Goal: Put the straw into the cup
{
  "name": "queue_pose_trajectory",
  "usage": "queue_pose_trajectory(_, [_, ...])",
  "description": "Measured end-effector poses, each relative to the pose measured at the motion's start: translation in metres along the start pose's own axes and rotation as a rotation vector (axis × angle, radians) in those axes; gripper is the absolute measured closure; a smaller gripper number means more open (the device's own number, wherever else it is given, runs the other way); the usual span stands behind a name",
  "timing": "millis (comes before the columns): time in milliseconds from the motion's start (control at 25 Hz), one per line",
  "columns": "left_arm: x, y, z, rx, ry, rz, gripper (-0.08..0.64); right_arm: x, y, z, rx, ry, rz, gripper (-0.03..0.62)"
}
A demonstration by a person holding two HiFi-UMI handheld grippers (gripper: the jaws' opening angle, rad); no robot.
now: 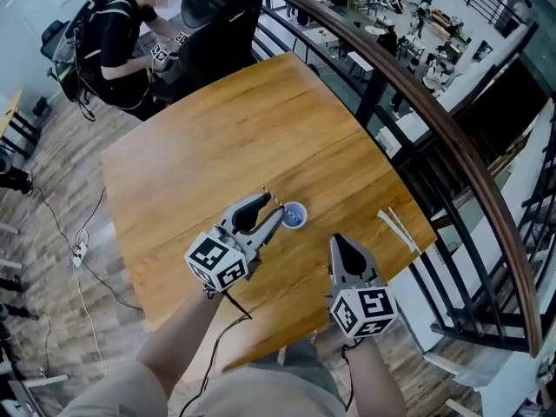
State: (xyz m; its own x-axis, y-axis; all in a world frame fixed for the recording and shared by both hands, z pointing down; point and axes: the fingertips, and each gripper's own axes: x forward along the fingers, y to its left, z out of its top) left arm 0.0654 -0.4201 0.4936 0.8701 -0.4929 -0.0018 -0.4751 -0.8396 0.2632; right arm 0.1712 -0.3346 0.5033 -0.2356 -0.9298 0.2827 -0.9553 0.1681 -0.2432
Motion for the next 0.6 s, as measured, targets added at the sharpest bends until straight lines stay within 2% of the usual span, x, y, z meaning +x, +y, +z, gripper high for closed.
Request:
queue_pose_trajectory(280, [-0.023, -0.032, 0.05, -0.005, -0.017, 0.008, 0.405, -0.024, 0.021, 0.039, -0.022, -0.069, 0.018, 0.571])
queue_pose_trajectory(440, [-0.039, -0.055, 0.077, -0.001, -0.027, 0.014, 0.457, -0.045, 0.037, 0.063, -0.048, -0.115, 0.036, 0.571])
queue_pose_trajectory(600, [-0.055, -0.084, 0.096, 0.04, -0.026, 0.003, 0.483, -0.068, 0.053, 0.086, -0.084, -0.165, 0.052, 0.571])
